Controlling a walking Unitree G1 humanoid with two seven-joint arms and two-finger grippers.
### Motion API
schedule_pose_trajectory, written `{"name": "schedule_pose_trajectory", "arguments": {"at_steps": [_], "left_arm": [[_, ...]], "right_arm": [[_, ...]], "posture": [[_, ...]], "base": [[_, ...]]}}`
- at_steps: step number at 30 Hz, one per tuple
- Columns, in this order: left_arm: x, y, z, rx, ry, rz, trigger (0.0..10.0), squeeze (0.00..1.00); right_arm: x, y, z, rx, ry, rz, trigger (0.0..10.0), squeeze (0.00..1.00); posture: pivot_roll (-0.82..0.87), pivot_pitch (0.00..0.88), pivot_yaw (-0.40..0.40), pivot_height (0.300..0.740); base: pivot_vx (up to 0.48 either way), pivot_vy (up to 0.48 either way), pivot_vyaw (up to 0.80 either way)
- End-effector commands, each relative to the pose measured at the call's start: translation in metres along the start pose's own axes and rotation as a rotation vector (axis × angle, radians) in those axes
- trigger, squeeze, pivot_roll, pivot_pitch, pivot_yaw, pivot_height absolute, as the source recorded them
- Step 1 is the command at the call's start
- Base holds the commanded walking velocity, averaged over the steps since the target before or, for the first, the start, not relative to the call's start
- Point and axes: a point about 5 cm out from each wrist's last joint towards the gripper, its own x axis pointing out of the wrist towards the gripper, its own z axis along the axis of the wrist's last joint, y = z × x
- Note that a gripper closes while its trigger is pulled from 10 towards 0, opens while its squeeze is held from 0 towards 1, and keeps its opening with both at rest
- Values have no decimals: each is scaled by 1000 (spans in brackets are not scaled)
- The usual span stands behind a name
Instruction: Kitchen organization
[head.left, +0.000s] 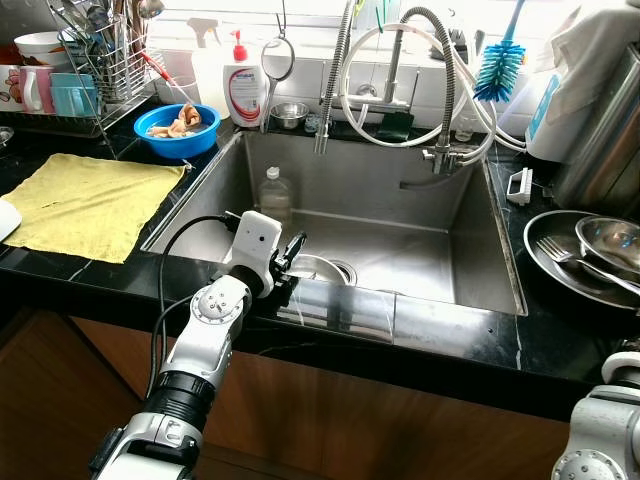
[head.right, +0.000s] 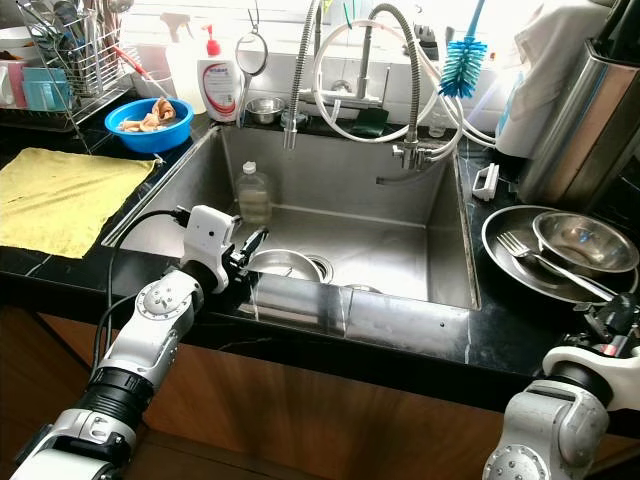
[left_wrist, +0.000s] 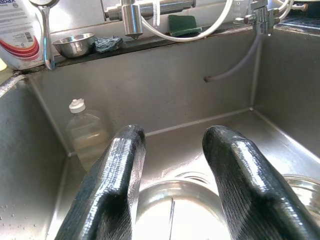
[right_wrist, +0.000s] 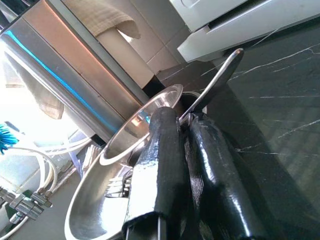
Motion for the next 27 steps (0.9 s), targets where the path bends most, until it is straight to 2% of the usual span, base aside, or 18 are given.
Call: {"name": "schedule_pose_trajectory", "arguments": {"at_steps": [1, 2, 3, 5, 6, 7, 13, 25, 26, 27], "left_arm": [[0, -1, 3, 28, -9, -16, 10000, 0], [0, 0, 3, 28, -9, -16, 10000, 0], [0, -1, 3, 29, -9, -17, 10000, 0], [0, -1, 3, 29, -9, -18, 10000, 0], [0, -2, 3, 30, -9, -20, 10000, 0], [0, -2, 2, 30, -9, -22, 10000, 0], [0, -3, 3, 34, -10, -27, 10000, 0], [1, -3, 3, 37, -12, -28, 10000, 0], [1, -3, 3, 37, -12, -27, 10000, 0], [1, -3, 3, 37, -12, -27, 10000, 0]], "right_arm": [[-4, -7, -17, -22, 86, -42, 10000, 718], [-4, -6, -17, -20, 85, -38, 10000, 894], [-4, -6, -16, -20, 82, -38, 10000, 1000], [-3, -6, -15, -20, 80, -39, 10000, 1000], [-3, -6, -15, -22, 78, -41, 10000, 894], [-3, -7, -15, -23, 76, -43, 10000, 0], [-4, -7, -16, -25, 78, -47, 10000, 0], [-5, 7, -20, 1, 100, 26, 10000, 0], [-5, 7, -20, 4, 100, 27, 4235, 0], [-5, 7, -20, 4, 100, 27, 4235, 0]], "posture": [[52, 0, 2, 740], [51, 0, 2, 740], [51, 0, 2, 740], [50, 0, 3, 740], [49, 0, 4, 740], [48, 0, 4, 740], [48, 0, 7, 740], [49, 0, 6, 740], [50, 0, 6, 740], [50, 0, 6, 740]], "base": [[0, 0, 0], [0, 0, 0], [0, 0, 0], [0, 0, 0], [0, 0, 0], [0, 0, 0], [0, 0, 0], [0, 0, 0], [0, 0, 0], [0, 0, 0]]}}
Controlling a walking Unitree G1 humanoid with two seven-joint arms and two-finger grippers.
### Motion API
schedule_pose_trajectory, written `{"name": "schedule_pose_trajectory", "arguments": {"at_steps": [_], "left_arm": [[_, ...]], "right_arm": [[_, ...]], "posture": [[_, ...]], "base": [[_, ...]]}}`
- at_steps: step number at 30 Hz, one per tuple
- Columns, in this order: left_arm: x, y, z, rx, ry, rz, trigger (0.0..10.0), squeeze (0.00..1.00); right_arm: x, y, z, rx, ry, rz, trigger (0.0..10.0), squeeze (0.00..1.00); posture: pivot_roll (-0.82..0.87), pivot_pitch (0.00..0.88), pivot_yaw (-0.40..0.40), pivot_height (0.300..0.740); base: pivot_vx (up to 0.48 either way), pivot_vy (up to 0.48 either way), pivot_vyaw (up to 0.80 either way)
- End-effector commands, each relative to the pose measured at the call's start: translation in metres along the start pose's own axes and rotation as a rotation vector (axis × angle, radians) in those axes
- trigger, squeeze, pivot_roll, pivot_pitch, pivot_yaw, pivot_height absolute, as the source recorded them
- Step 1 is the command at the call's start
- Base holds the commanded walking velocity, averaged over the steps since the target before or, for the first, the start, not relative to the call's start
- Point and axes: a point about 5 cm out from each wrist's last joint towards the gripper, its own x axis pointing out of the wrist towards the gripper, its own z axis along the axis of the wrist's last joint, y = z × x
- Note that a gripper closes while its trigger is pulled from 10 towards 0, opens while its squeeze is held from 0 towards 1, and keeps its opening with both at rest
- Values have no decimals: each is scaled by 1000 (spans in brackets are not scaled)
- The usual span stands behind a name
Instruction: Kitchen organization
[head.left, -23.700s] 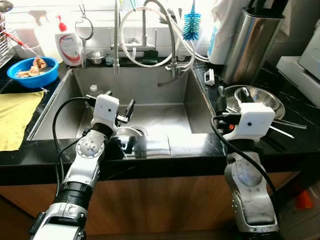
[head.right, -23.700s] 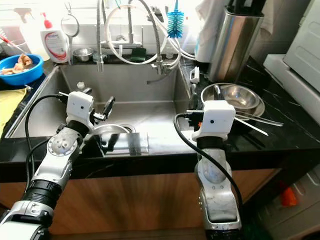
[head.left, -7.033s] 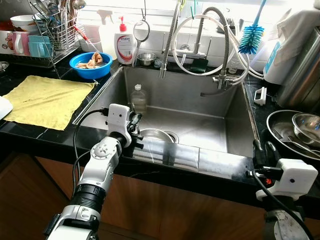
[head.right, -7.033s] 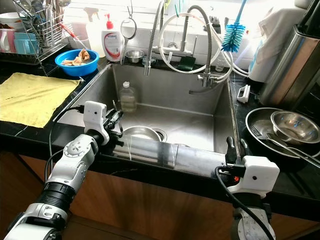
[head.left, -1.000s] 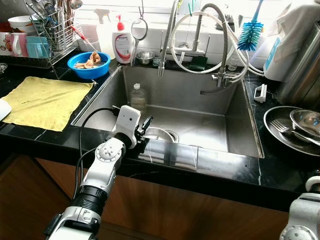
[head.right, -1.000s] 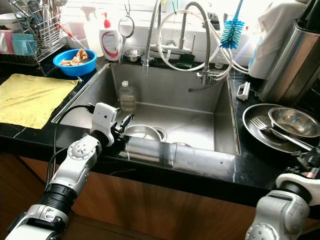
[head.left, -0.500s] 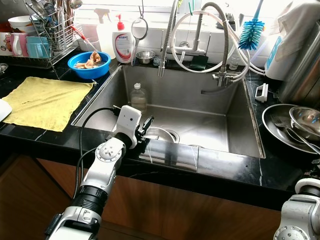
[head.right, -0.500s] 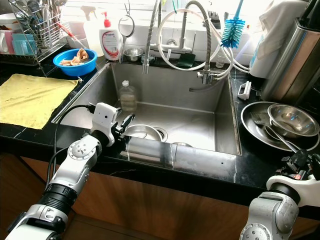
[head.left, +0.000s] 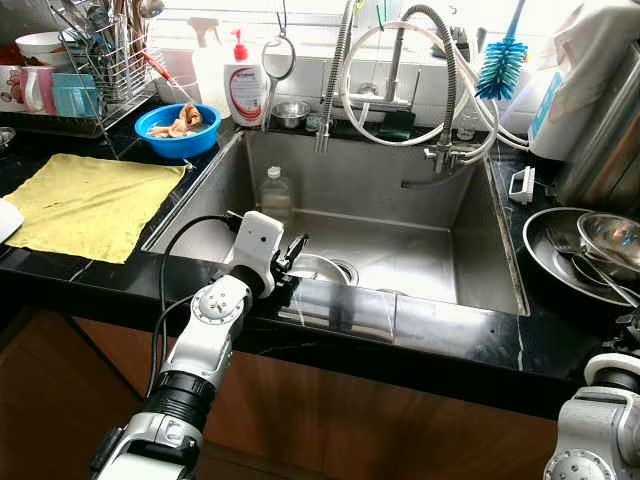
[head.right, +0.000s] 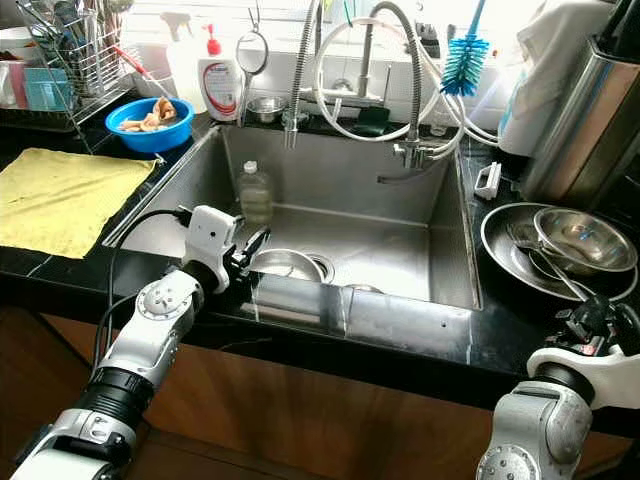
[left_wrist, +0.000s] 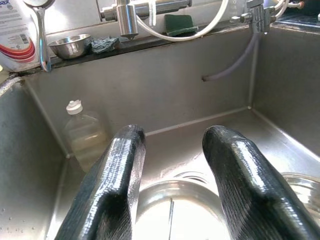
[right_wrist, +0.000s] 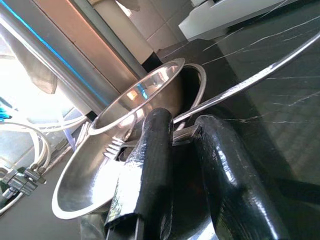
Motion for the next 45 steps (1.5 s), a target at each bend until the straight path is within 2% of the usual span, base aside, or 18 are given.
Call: {"name": "schedule_pose_trajectory", "arguments": {"at_steps": [1, 17, 21, 22, 23, 24, 26, 27, 29, 34, 42, 45], "left_arm": [[1, -2, 3, 30, -8, -16, 10000, 0], [1, -1, 3, 33, -9, -15, 10000, 0], [2, -1, 4, 35, -11, -14, 10000, 0], [2, -1, 4, 35, -11, -14, 10000, 0], [2, -1, 4, 35, -11, -13, 10000, 0], [2, 0, 4, 35, -12, -12, 10000, 0], [2, 0, 4, 35, -12, -12, 10000, 0], [1, 0, 4, 37, -12, -13, 10000, 0], [1, 0, 4, 38, -12, -13, 10000, 0], [2, 1, 5, 38, -16, -10, 10000, 0], [2, 0, 5, 34, -18, -9, 10000, 0], [2, 0, 5, 33, -21, -7, 10000, 0]], "right_arm": [[-3, 7, -6, 30, 31, 22, 0, 0], [-3, 12, -9, 50, 53, 60, 392, 0], [-2, 19, -10, 82, 75, 107, 0, 0], [-2, 21, -10, 84, 78, 116, 863, 0], [-2, 21, -10, 84, 80, 122, 863, 0], [-2, 27, -10, 96, 90, 162, 4039, 0], [-2, 28, -10, 99, 93, 172, 4039, 0], [-3, 35, -9, 80, 95, 214, 10000, 0], [-5, 47, -5, 92, 92, 281, 10000, 0], [-7, 62, 1, 85, 74, 374, 10000, 0], [-7, 62, 8, 57, 45, 386, 10000, 0], [-9, 67, 8, 24, 50, 441, 10000, 0]], "posture": [[50, 0, 5, 740], [52, 0, 4, 740], [53, 0, 4, 740], [53, 0, 4, 740], [52, 0, 5, 740], [54, 0, 3, 740], [54, 0, 4, 740], [52, 0, 5, 740], [54, 0, 5, 740], [54, 0, 6, 740], [52, 0, 8, 740], [53, 0, 7, 740]], "base": [[0, 0, 0], [0, 0, 0], [0, 0, 0], [0, 0, 0], [0, 0, 0], [0, 0, 0], [0, 0, 0], [0, 0, 0], [0, 0, 0], [0, 0, 0], [0, 0, 0], [0, 0, 0]]}}
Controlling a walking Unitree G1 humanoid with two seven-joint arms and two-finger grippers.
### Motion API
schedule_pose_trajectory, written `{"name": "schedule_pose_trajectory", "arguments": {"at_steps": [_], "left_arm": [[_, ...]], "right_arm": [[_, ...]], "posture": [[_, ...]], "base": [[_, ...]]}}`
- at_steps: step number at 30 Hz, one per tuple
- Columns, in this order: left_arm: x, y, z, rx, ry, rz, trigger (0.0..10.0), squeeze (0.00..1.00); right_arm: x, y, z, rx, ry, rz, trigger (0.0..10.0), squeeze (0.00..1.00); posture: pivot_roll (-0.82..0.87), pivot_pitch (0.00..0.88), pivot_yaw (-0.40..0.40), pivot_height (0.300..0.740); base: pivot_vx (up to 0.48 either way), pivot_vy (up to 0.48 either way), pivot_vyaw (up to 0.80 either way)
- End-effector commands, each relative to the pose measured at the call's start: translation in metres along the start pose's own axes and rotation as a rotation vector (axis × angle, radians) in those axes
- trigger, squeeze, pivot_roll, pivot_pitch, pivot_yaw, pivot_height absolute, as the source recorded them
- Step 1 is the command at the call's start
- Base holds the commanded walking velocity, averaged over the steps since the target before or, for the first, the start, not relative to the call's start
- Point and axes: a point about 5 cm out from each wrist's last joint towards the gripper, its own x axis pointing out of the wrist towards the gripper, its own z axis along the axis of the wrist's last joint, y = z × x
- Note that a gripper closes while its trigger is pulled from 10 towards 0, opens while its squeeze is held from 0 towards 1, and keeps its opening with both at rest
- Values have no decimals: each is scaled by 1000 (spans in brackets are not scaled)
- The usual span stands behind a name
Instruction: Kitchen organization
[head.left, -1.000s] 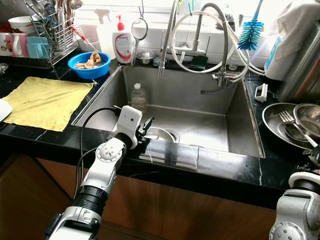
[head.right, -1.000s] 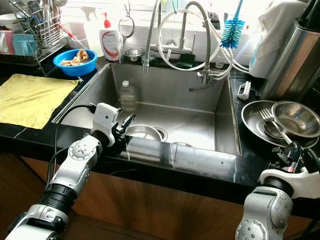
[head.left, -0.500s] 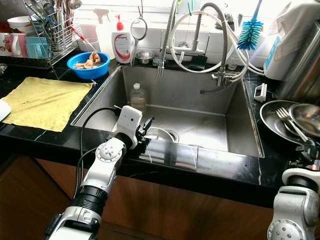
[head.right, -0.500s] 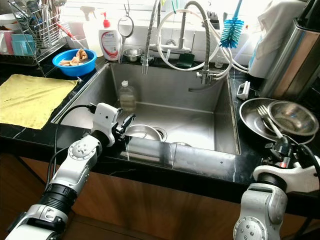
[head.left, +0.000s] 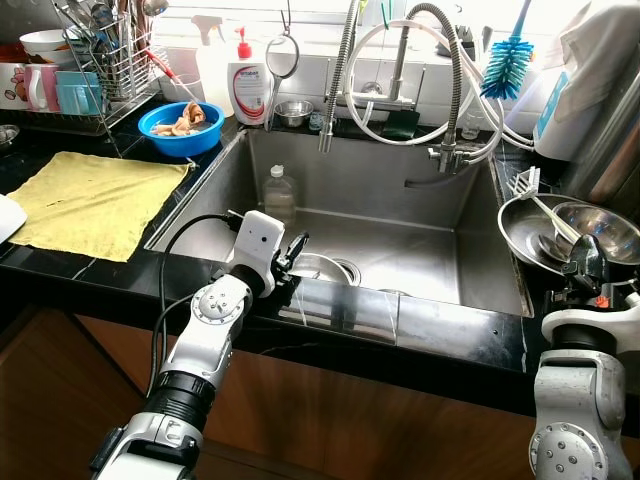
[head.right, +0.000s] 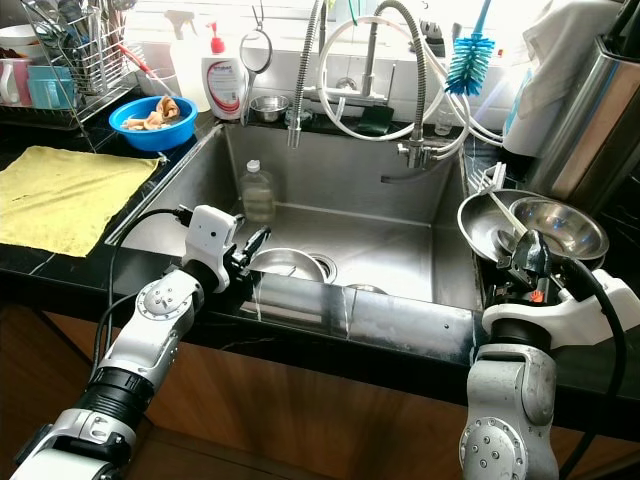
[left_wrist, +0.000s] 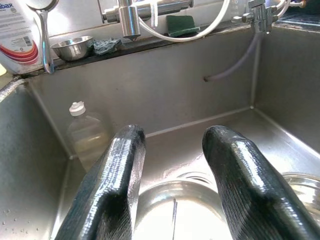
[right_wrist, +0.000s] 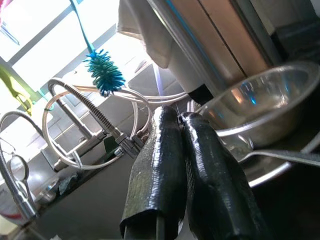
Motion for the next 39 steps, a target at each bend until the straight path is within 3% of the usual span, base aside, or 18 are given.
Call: {"name": "schedule_pose_trajectory", "arguments": {"at_steps": [1, 3, 6, 11, 15, 18, 20, 23, 29, 30, 37, 39], "left_arm": [[2, 1, 4, 19, -12, -3, 10000, 0], [2, 2, 5, 20, -12, 0, 10000, 0], [3, 3, 5, 10, -12, 12, 10000, 0], [4, 10, 11, -56, -41, 57, 10000, 0], [7, 17, 27, -145, -96, 62, 10000, 0], [9, 27, 37, -228, -143, 104, 10000, 0], [12, 33, 45, -318, -167, 122, 10000, 0], [15, 34, 53, -404, -193, 109, 10000, 0], [16, 27, 58, -516, -208, 57, 10000, 16], [16, 26, 58, -543, -215, 45, 10000, 1000], [14, 28, 55, -657, -215, 69, 10000, 1000], [15, 27, 55, -657, -209, 68, 10000, 1000]], "right_arm": [[-1, 11, 4, -8, -4, 67, 10000, 0], [0, 15, 4, -5, 4, 104, 10000, 0], [-3, 31, -1, -51, 76, 278, 10000, 0], [-12, 40, -8, -36, 135, 391, 10000, 0], [-29, 47, -24, -32, 249, 543, 10000, 0], [-34, 48, -26, 9, 266, 572, 10000, 0], [-37, 47, -25, 90, 256, 582, 10000, 0], [-42, 50, -21, 154, 251, 631, 10000, 0], [-46, 48, -21, 181, 256, 663, 10000, 0], [-46, 47, -21, 188, 253, 664, 10000, 0], [-49, 41, -23, 222, 265, 647, 10000, 0], [-49, 40, -25, 218, 274, 645, 10000, 0]], "posture": [[54, 0, 7, 740], [53, 0, 7, 740], [51, 0, 9, 740], [51, 0, 4, 740], [58, 0, 0, 740], [58, 0, 1, 740], [61, 0, -2, 740], [57, 0, -3, 740], [54, 0, -7, 740], [54, 0, -8, 740], [54, 0, -15, 740], [54, 0, -16, 740]], "base": [[0, 0, 0], [0, 0, 0], [0, 0, 0], [0, 0, 0], [0, 0, 0], [0, 0, 0], [0, 0, 0], [0, 0, 0], [0, 0, 0], [0, 0, 0], [0, 0, 0], [0, 0, 0]]}}
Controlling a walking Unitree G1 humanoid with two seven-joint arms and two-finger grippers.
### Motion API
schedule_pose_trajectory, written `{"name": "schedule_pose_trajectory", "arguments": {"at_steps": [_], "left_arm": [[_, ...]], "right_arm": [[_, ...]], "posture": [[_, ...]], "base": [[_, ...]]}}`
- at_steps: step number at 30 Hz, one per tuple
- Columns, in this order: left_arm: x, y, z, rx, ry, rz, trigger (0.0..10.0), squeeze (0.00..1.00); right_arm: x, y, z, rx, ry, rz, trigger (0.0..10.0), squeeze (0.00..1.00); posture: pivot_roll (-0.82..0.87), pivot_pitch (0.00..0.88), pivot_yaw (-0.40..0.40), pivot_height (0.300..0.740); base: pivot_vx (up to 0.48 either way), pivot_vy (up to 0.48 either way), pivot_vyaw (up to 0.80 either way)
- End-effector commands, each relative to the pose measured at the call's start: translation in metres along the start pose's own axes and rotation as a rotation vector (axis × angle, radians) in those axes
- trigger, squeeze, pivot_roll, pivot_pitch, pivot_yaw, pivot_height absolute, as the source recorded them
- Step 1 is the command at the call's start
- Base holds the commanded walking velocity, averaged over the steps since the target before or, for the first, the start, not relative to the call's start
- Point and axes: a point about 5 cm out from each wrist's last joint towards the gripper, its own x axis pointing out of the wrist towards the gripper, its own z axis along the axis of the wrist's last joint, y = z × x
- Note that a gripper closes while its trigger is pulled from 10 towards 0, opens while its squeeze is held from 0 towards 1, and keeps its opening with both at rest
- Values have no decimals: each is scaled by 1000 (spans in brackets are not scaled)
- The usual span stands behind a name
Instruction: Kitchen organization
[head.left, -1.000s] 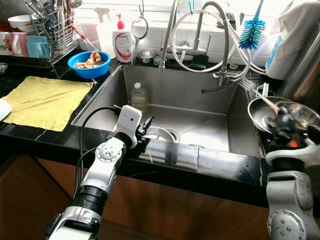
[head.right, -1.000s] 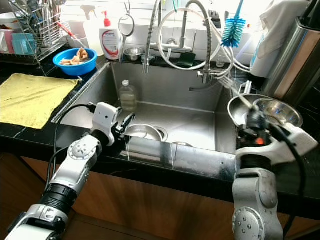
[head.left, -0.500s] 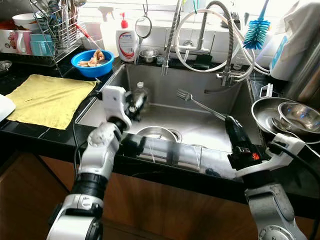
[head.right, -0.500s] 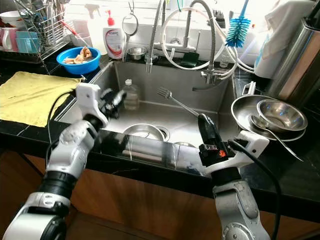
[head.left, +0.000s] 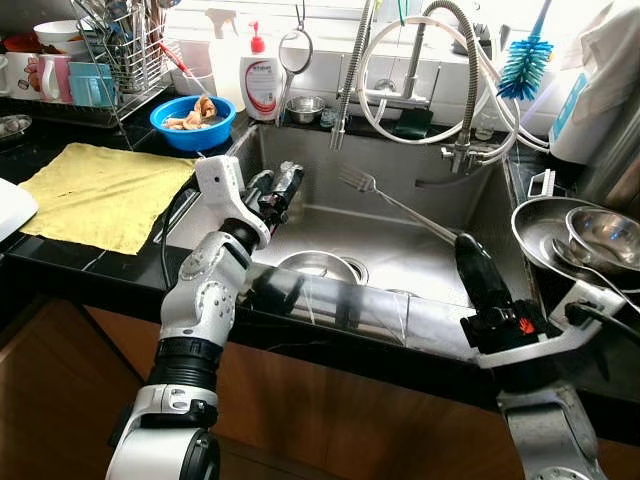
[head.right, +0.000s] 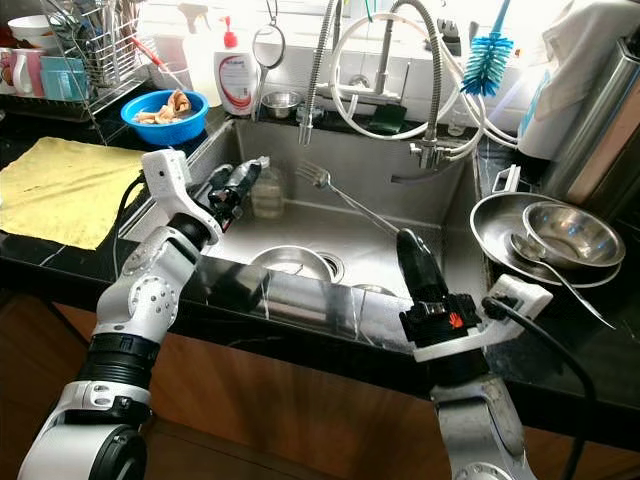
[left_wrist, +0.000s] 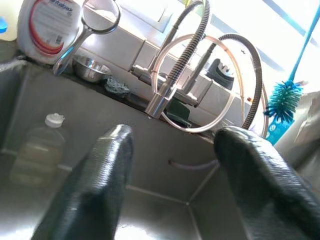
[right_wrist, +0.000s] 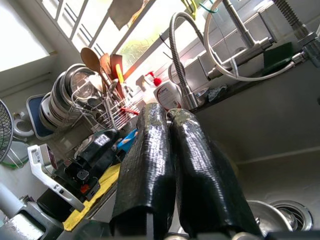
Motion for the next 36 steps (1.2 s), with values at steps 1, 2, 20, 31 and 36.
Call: {"name": "schedule_pose_trajectory", "arguments": {"at_steps": [1, 2, 20, 31, 36], "left_arm": [[0, -2, -1, -3, 7, -2, 10000, 1000], [-1, -3, -2, -8, 13, -10, 10000, 616], [-16, -51, -13, -189, 120, -351, 10000, 0], [-21, -55, -15, -167, 162, -378, 10000, 0], [-20, -51, -15, -155, 157, -346, 10000, 0]], "right_arm": [[-1, -1, 2, -6, -3, 3, 10000, 0], [-1, -2, 1, -8, 1, 0, 10000, 0], [1, 4, -6, 33, 35, 45, 10000, 0], [1, 15, -7, 81, 28, 113, 10000, 0], [1, 13, -7, 77, 25, 103, 10000, 0]], "posture": [[54, 0, -16, 740], [49, 0, -15, 740], [53, 0, -26, 740], [53, 0, -26, 740], [53, 0, -26, 740]], "base": [[0, 0, 0], [0, 0, 0], [0, 0, 0], [0, 0, 0], [0, 0, 0]]}}
